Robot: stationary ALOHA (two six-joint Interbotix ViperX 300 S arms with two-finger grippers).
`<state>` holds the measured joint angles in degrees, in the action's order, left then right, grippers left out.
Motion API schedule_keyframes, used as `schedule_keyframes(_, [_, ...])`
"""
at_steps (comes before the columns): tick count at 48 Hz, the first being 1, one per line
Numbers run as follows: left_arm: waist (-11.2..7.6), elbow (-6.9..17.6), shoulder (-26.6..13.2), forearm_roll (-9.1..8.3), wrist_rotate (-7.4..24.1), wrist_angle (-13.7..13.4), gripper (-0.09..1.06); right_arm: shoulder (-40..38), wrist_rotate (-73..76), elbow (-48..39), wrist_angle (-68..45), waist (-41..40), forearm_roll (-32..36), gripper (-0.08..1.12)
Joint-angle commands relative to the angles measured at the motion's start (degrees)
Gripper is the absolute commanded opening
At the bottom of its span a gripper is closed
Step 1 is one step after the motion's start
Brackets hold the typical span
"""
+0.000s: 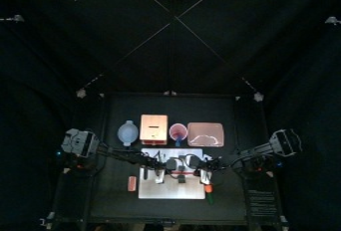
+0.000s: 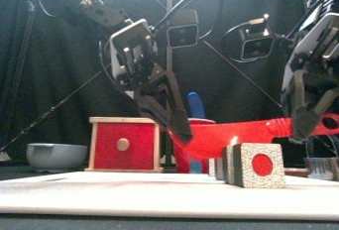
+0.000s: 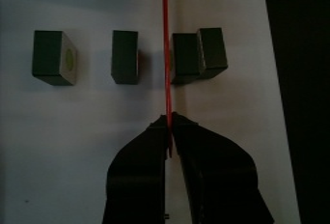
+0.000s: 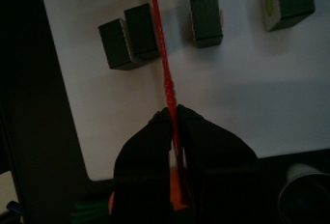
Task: Place sushi on board then cut the sushi with the knife then place the pieces on the plate
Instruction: Cut the sushi into 4 pieces
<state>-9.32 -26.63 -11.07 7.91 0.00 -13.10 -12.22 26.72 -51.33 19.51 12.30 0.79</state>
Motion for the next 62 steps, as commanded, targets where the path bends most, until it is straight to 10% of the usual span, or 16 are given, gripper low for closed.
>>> schedule_keyframes(1, [-0.26,0.6,3.3,-0.88,-0.1,-2.1,0.49,-3.7,0.3,0.4,2.2,-0.2,0.0,0.33])
schedule_keyframes(62, [-3.78,2.4,-0.3,4.92,-0.2,-2.0,0.49,-0.9,0.3,-0.4,-2.8,2.5,-3.6,0.33])
